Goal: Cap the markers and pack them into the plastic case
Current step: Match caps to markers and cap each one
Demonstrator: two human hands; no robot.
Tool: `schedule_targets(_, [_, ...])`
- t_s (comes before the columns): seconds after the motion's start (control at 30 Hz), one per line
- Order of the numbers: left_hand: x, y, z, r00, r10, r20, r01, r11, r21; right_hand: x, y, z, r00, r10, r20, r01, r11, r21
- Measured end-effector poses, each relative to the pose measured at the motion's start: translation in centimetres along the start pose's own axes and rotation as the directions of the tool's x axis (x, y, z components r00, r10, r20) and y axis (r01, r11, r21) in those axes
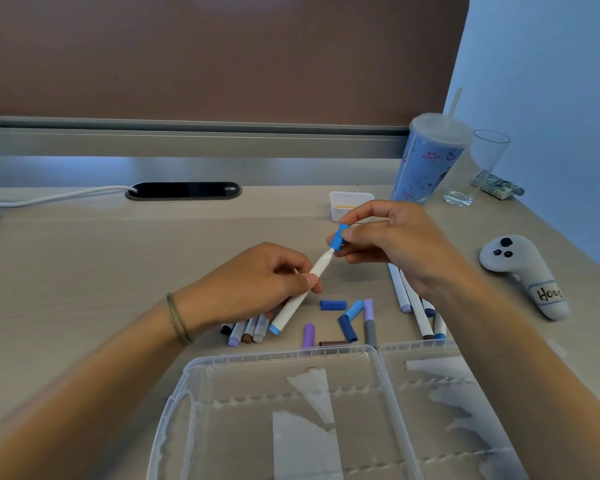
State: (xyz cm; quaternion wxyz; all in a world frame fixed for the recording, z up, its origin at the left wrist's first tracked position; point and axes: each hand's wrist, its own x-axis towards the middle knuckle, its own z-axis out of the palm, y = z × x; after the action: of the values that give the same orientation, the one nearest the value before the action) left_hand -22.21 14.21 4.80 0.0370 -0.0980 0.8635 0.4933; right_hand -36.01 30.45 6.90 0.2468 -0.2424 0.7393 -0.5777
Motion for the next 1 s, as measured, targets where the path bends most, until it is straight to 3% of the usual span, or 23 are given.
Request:
schedule_targets(0.17, [0.0, -0.1, 0.1, 0.998, 0.030, -0.057, -0.028, 0.999, 0.028, -0.2, 0.1, 0.6, 0.998, 0.003, 0.065, -0.001, 1.000, -0.027])
schedule_targets(0.57, [0.2, -0.6, 0.5, 0.974, -0.032, -0.223, 0.011, 0.995, -0.095, -0.5, 1.4, 3.8, 0.982, -0.188, -0.024, 0.185, 0.979, -0.086])
schedule_targets(0.7, [0.3, -0.6, 0.4, 0.988, -0.070, -0.140, 0.058, 0.994, -0.091, -0.5, 1.5, 4.0, 0.985, -0.171, -0.009, 0.169, 0.979, -0.112])
schedule_targets(0.8, [0.3, -0.6, 0.8, 0.992, -0.080, -0.102, 0.087, 0.994, 0.069, -0.4, 1.3, 3.4, 0.994, -0.103, 0.044, 0.109, 0.977, -0.185])
schedule_targets(0.9, [0.4, -0.8, 1.1, 0.978, 0.019, -0.206, 0.052, 0.941, 0.335, -0.3, 1.1, 2.9, 0.995, -0.053, 0.084, 0.075, 0.957, -0.281])
schedule_targets(1.0, [0.4, -1.0, 0.8, 0.970, 0.037, -0.240, 0.085, 0.873, 0.480, -0.1, 1.0, 2.1, 0.992, 0.001, 0.129, 0.046, 0.931, -0.362])
